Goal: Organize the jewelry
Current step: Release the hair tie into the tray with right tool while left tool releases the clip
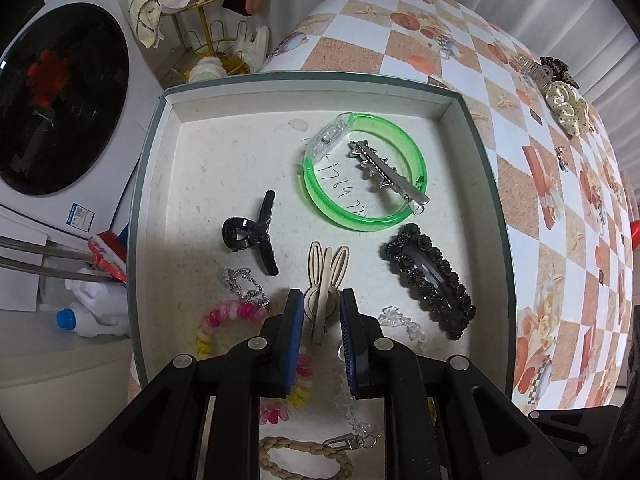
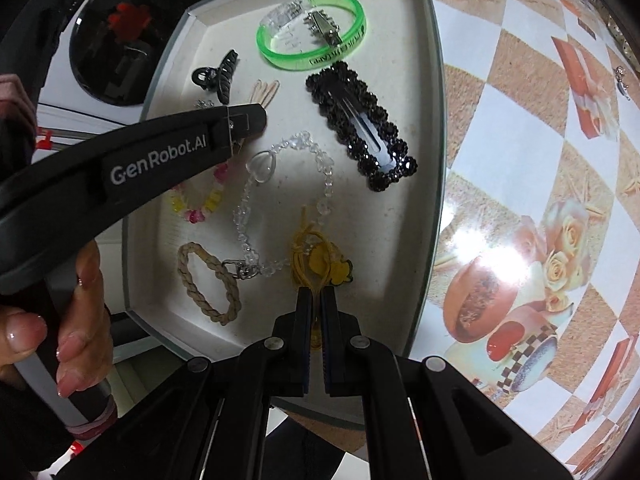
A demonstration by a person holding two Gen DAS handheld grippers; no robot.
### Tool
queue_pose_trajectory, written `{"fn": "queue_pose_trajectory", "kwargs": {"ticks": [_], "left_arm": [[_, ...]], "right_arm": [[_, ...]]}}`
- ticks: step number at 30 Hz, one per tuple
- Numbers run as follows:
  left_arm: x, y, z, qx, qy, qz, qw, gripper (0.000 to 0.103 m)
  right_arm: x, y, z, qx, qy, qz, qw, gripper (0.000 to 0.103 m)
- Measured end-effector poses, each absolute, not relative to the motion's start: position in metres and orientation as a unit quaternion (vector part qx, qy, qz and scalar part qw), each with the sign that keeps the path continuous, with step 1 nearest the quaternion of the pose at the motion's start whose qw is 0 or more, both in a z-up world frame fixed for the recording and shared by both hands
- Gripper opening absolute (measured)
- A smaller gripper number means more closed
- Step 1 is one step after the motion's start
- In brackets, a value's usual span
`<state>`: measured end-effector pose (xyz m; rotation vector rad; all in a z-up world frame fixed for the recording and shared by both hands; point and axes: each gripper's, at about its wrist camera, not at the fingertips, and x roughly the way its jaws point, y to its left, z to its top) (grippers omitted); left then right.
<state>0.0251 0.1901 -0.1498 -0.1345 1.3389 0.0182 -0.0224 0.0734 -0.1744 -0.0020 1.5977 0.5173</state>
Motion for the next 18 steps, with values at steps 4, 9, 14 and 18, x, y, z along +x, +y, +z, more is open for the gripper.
{"fn": "queue_pose_trajectory", "kwargs": {"ticks": [4,9,14,18], "left_arm": [[0.026,0.190,-0.151,-0.058,0.621,0.009,0.781,0.023],[0.026,0.188,-0.150,-0.057,0.622,0.012,0.780,0.023],[0.028,0.188,-0.150,-0.058,0.625,0.016,0.779,0.023],[0.027,0.190,-0.150,-0.059,0.627,0.021,0.776,0.023]], "right_arm": [[-0.023,0.079,-0.180,-0.002,0.709,0.227,0.668,0.004],[-0.021,0.086,-0.182,-0.003,0.708,0.226,0.669,0.005],[-0.021,0.080,-0.181,0.000,0.709,0.227,0.667,0.005],[-0.018,0.074,-0.180,0.003,0.710,0.228,0.666,0.005]]}}
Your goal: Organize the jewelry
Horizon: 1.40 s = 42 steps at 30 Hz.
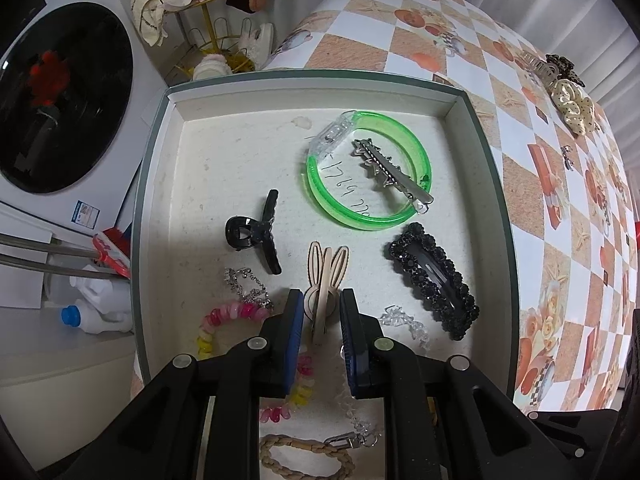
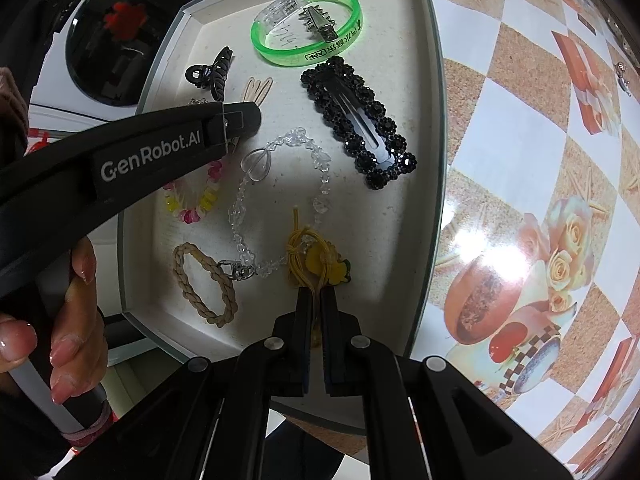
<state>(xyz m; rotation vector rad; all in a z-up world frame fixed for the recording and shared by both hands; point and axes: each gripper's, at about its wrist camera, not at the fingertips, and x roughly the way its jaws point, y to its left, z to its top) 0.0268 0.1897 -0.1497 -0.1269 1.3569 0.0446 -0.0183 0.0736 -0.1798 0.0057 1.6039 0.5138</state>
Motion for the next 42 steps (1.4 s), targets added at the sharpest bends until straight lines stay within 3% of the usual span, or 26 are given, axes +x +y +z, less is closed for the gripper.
{"fn": "queue_pose_trajectory", "kwargs": {"ticks": [10,12,13,14,16,23,28,31,33,42], "left_arm": [[0.025,0.192,-0.149,-0.052,0.629,0.026,0.775,0.023],[0.025,0.190,-0.148,-0.051,0.629,0.025,0.776,0.042],[0.025,0.190,-0.146,-0.052,0.626,0.027,0.778,0.073],[0.024,0.190,-0.142,-0.050,0.618,0.035,0.784,0.082],[0.023,0.190,-0.139,-0.051,0.612,0.034,0.788,0.082],[0.023,0.193,-0.134,-0.054,0.612,0.036,0.788,0.082],[0.019,0.194,-0.130,-0.051,0.613,0.037,0.788,0.083],[0.017,0.195,-0.130,-0.052,0.616,0.041,0.785,0.083],[0.016,0.196,-0.130,-0.053,0.618,0.045,0.783,0.102],[0.009,0.203,-0.122,-0.054,0.615,0.062,0.784,0.103]], "right_arm": [[-0.012,0.065,-0.183,0.015,0.716,0.230,0.659,0.011],[-0.012,0.065,-0.183,0.018,0.716,0.232,0.658,0.017],[-0.012,0.065,-0.182,0.018,0.715,0.234,0.659,0.023],[-0.013,0.066,-0.181,0.017,0.714,0.234,0.660,0.027],[-0.013,0.067,-0.179,0.016,0.711,0.234,0.663,0.037],[-0.015,0.064,-0.174,0.018,0.710,0.230,0.665,0.038],[-0.014,0.061,-0.170,0.018,0.708,0.229,0.668,0.047],[-0.012,0.060,-0.167,0.020,0.708,0.229,0.667,0.047],[-0.012,0.061,-0.166,0.019,0.708,0.231,0.667,0.049],[-0.010,0.064,-0.157,0.020,0.706,0.236,0.668,0.066]]}}
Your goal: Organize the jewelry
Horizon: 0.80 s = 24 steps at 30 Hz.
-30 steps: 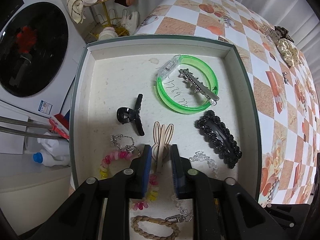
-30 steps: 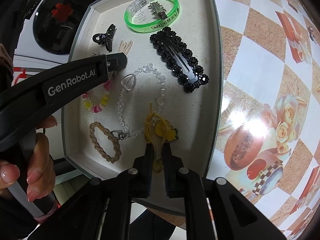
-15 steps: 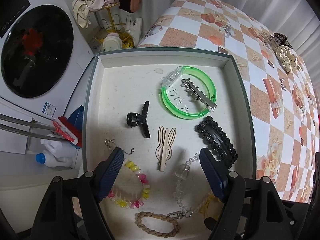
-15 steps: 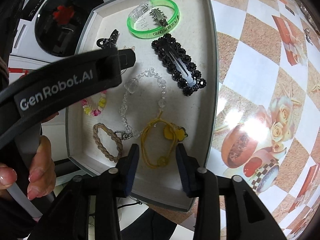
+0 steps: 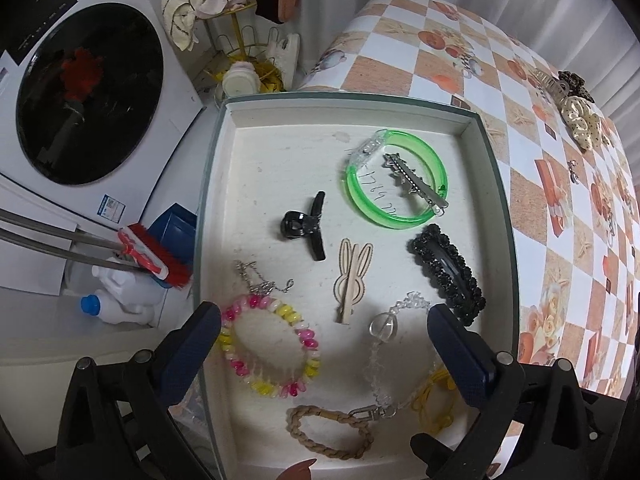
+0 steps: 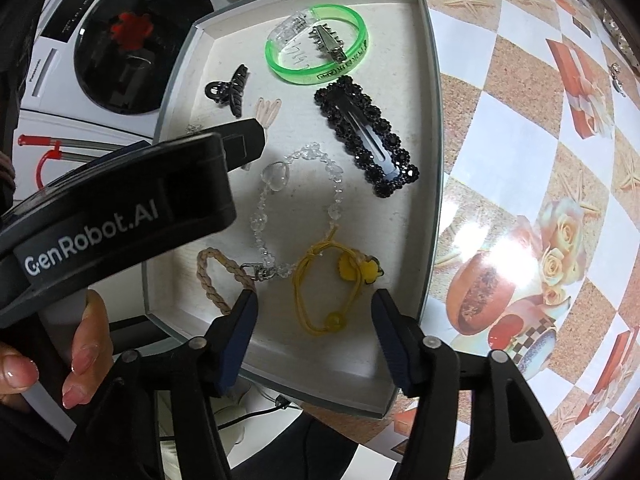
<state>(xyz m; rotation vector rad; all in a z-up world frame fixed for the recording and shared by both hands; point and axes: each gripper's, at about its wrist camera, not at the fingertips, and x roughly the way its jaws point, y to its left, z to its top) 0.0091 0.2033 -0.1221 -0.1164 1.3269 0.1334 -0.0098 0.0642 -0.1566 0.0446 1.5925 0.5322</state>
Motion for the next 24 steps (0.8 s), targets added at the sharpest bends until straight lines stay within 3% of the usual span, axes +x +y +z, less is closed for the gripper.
{"fn": "queue_pose_trajectory", "kwargs": {"ticks": [7,24], "left_arm": [[0.000,0.210,-0.112,-0.053,0.613,0.070,0.786,0.103],[-0.038,0.222,-0.098,-0.060,0.612,0.095,0.782,0.103]], "right_arm": [[-0.012,0.069,-0.138,0.019,0.698,0.245,0.672,0.081],[-0.013,0.054,-0.102,-0.026,0.689,0.206,0.695,0.082]]}}
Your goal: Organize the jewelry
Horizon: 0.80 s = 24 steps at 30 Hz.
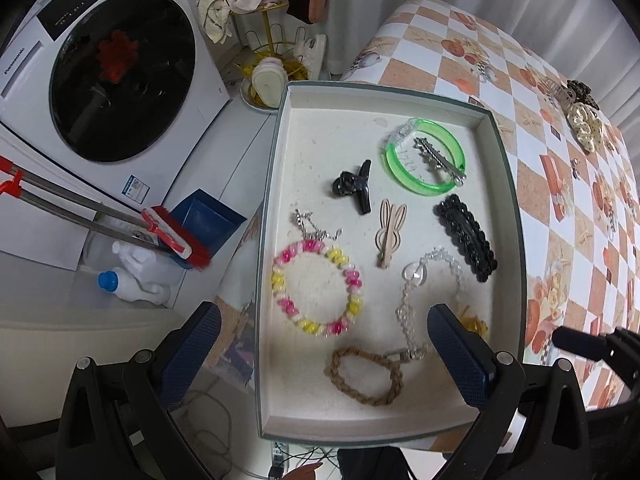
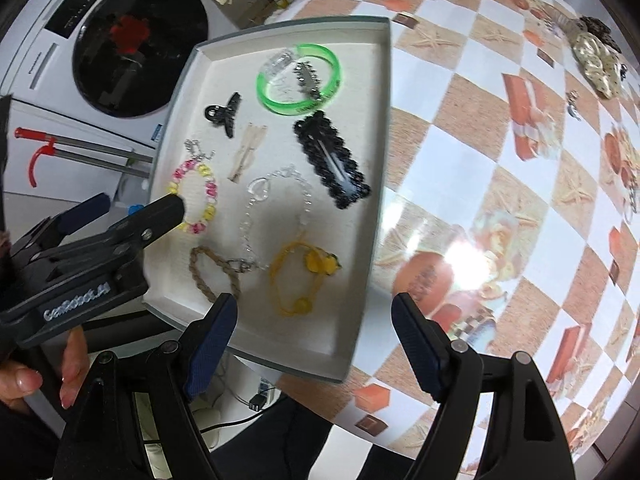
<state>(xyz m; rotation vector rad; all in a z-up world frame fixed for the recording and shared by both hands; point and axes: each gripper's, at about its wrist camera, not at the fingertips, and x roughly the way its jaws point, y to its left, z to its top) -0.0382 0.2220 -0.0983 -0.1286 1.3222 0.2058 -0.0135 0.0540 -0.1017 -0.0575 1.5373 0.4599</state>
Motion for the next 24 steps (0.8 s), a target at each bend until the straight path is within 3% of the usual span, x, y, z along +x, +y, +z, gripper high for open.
{"fn": "queue_pose_trajectory", "kwargs": {"ticks": [24], "left_arm": [[-0.077,0.222,-0.063,-0.058,0.617,0.082,0.780,0.103]], "right_arm": [[-0.011,0.040,-0.062,-0.042,0.667,0.179,0.722,0.082]]}}
